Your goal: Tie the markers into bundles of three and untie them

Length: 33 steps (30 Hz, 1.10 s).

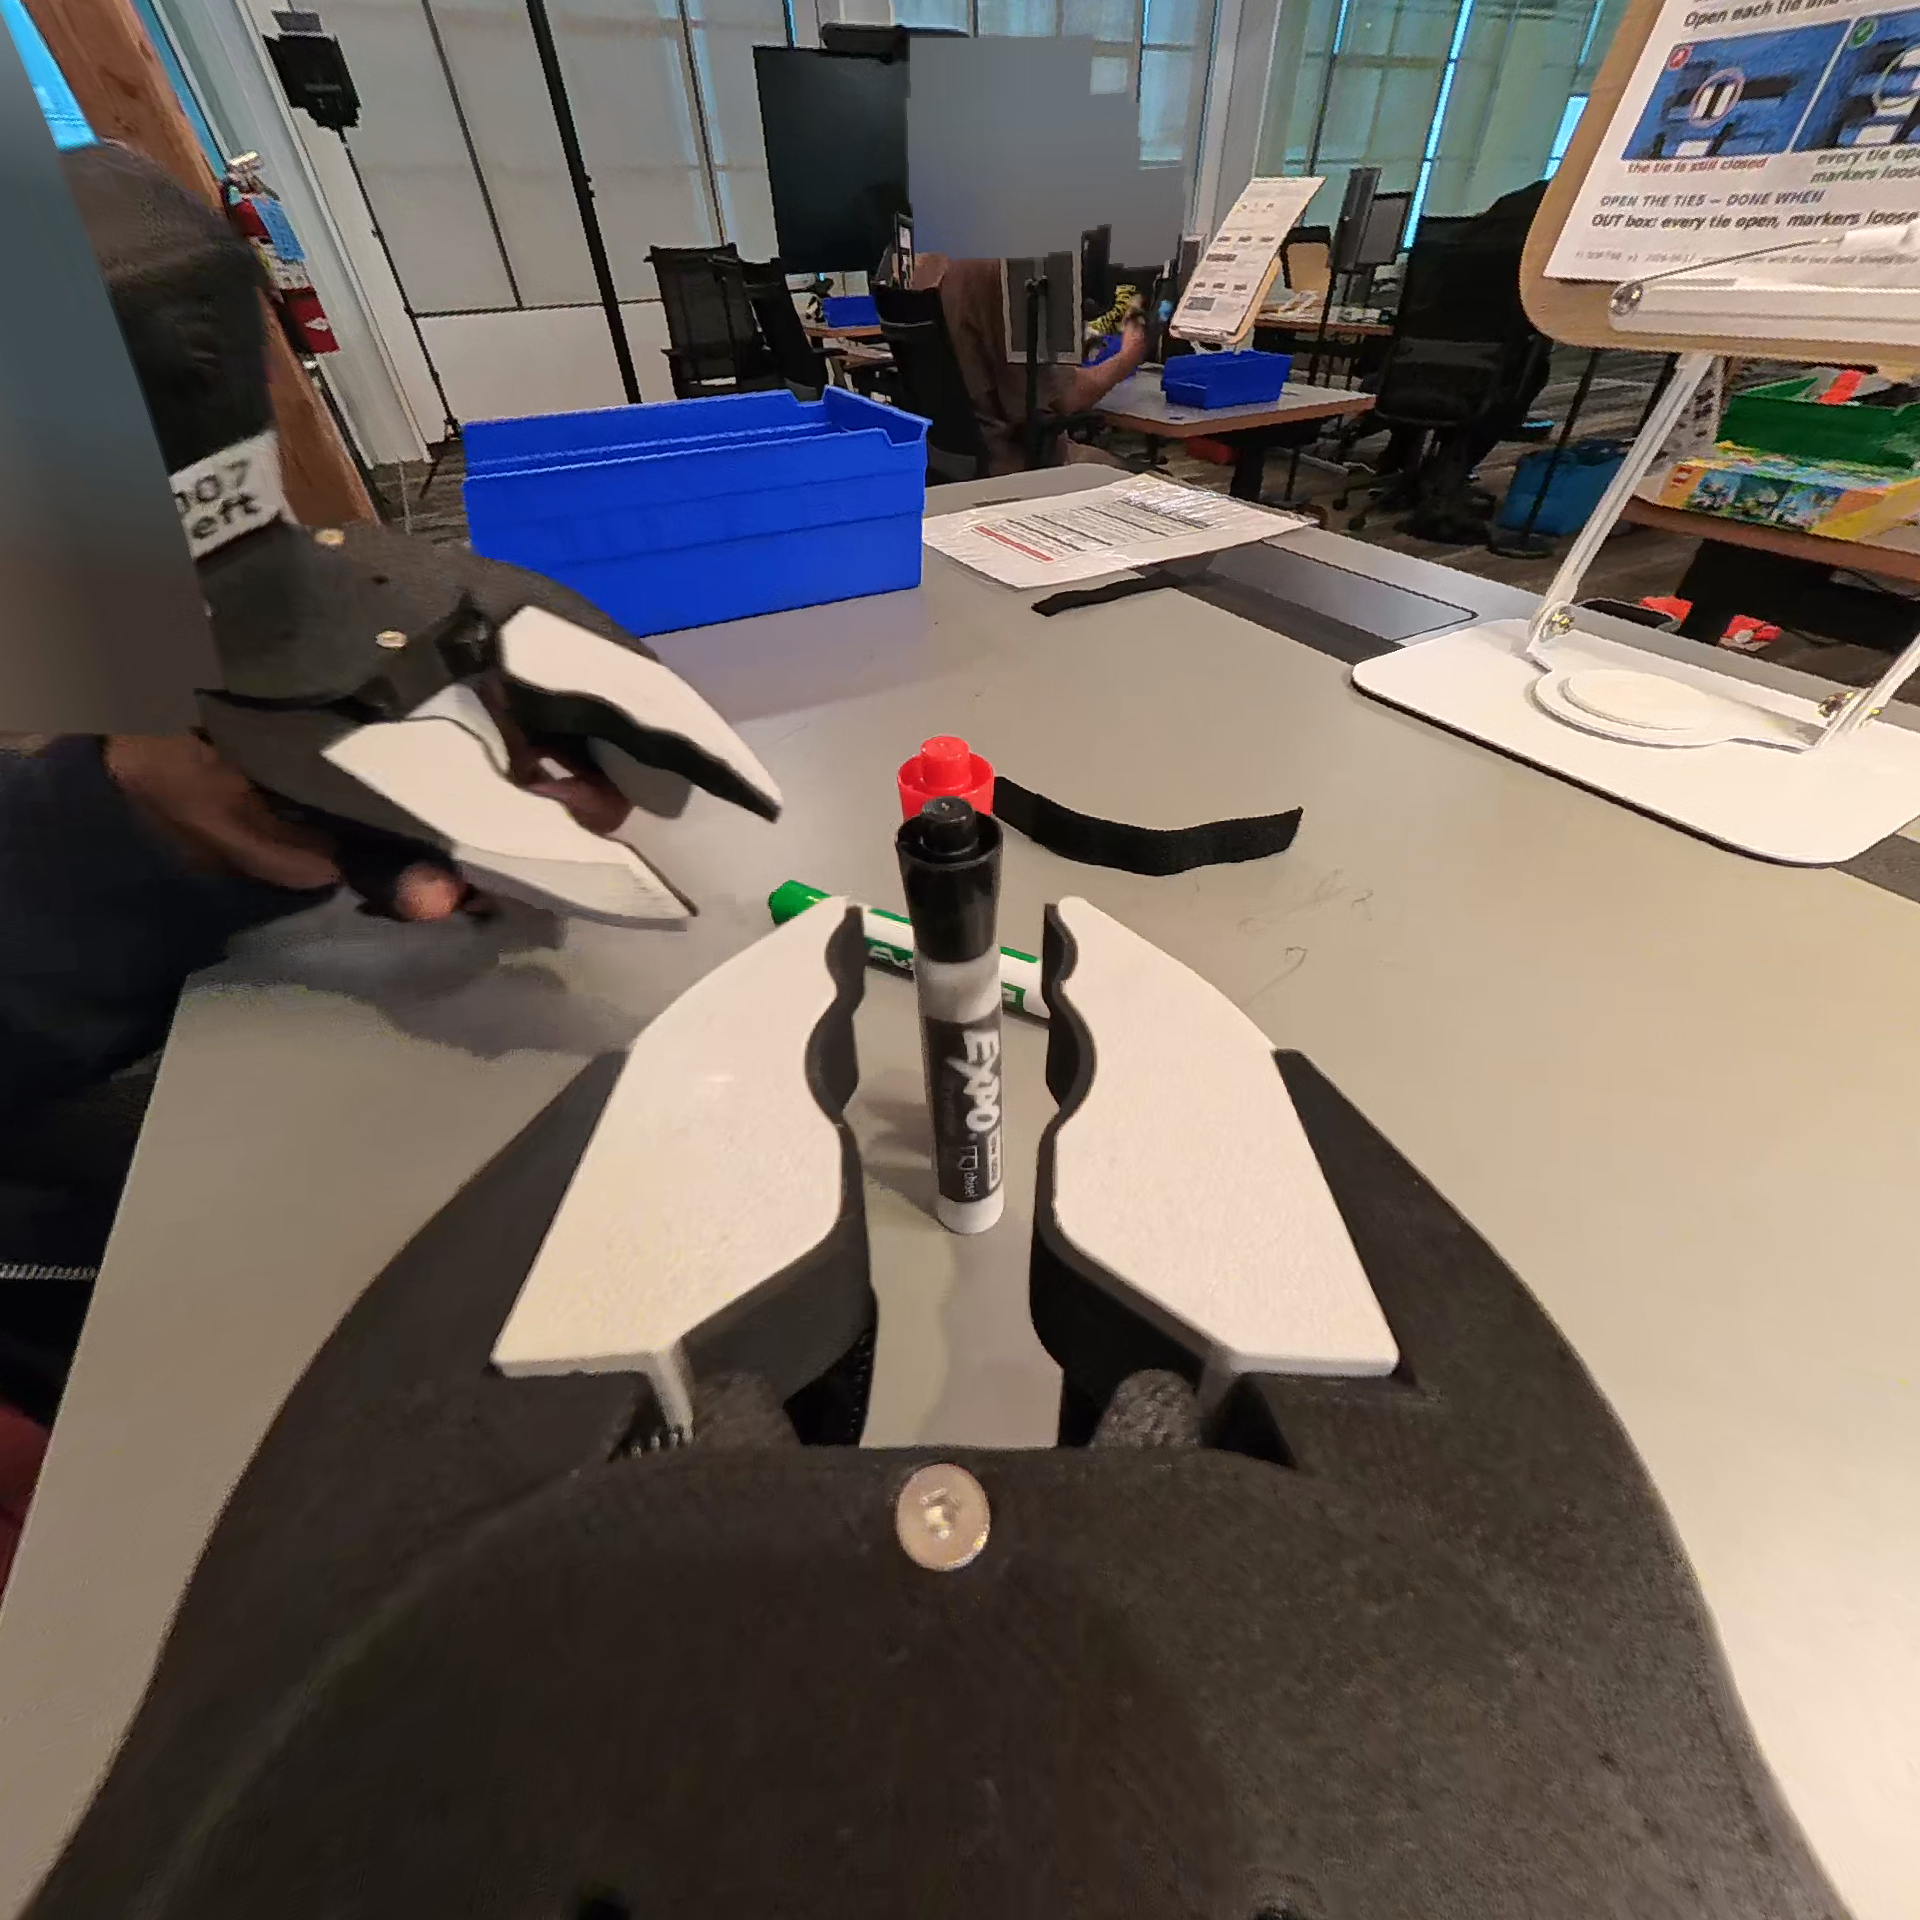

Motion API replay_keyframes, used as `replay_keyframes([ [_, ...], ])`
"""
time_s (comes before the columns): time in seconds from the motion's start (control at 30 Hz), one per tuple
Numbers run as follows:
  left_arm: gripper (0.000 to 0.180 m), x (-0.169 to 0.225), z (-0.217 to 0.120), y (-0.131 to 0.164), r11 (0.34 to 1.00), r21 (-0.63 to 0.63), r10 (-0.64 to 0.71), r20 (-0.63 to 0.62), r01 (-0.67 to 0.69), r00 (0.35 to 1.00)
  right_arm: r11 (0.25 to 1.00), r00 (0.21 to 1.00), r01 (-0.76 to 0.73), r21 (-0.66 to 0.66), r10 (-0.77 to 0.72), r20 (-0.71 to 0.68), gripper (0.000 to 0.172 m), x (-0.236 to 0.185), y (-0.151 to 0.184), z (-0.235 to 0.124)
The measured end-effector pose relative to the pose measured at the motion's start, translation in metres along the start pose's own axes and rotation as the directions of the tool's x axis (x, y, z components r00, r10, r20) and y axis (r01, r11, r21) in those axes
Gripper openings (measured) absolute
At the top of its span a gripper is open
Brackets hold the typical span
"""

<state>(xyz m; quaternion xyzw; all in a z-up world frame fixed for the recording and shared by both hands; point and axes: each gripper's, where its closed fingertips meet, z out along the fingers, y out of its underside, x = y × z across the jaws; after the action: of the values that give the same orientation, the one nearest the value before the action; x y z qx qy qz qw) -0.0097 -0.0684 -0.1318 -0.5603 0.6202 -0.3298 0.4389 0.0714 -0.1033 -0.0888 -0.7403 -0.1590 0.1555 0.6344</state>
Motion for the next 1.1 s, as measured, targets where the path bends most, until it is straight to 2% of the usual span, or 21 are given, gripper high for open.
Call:
replay_keyframes([
  [0.07, 0.042, -0.01, 0.002, 0.02, 0.992, -0.121, 0.037, -0.007, -0.037, 0.999, 1.0, 1.0, 0.018, 0.0, -0.018, 0.026, 0.042, -0.002, 0.001, -0.003],
  [0.17, 0.032, -0.025, 0.005, 0.049, 0.947, -0.299, 0.115, -0.016, -0.115, 0.993, 0.999, 0.998, 0.049, 0.014, -0.049, 0.03, 0.06, -0.003, -0.002, -0.008],
  [0.27, 0.019, -0.036, 0.011, 0.064, 0.894, -0.401, 0.206, -0.026, -0.199, 0.978, 0.995, 0.996, 0.092, 0.043, -0.092, -0.014, 0.078, 0.001, -0.009, -0.011],
  [0.4, 0.019, -0.045, 0.028, 0.059, 0.895, -0.401, 0.196, -0.036, -0.194, 0.98, 0.992, 0.995, 0.088, 0.092, -0.082, -0.064, 0.086, 0.012, -0.022, -0.011],
  [0.63, 0.02, -0.058, 0.058, 0.049, 0.898, -0.403, 0.166, -0.055, -0.174, 0.985, 0.98, 0.993, -0.012, 0.198, 0.036, -0.115, 0.086, 0.04, -0.047, -0.011],
  [0.7, 0.026, -0.062, 0.058, 0.046, 0.888, -0.416, 0.191, -0.057, -0.197, 0.98, 0.978, 0.992, -0.022, 0.205, 0.048, -0.12, 0.086, 0.045, -0.049, -0.01],
  [0.8, 0.03, -0.069, 0.048, 0.027, 0.905, -0.367, 0.215, -0.04, -0.214, 0.976, 0.979, 0.988, 0.007, 0.202, 0.024, -0.15, 0.083, 0.055, -0.053, -0.012],
  [0.9, 0.034, -0.088, 0.038, -0.003, 0.943, -0.264, 0.213, 0.011, -0.202, 0.977, 0.977, 0.984, 0.026, 0.213, 0.013, -0.18, 0.077, 0.07, -0.06, -0.01],
  [1.0, 0.039, -0.122, 0.04, -0.042, 0.981, -0.076, 0.185, 0.113, -0.177, 0.976, 0.977, 0.978, 0.055, 0.207, -0.011, -0.208, 0.07, 0.089, -0.062, 0.003],
  [1.1, 0.046, -0.164, 0.05, -0.066, 0.977, 0.171, 0.093, 0.215, -0.131, 0.972, 0.972, 0.971, 0.08, 0.222, -0.025, -0.239, 0.055, 0.105, -0.062, 0.02],
])
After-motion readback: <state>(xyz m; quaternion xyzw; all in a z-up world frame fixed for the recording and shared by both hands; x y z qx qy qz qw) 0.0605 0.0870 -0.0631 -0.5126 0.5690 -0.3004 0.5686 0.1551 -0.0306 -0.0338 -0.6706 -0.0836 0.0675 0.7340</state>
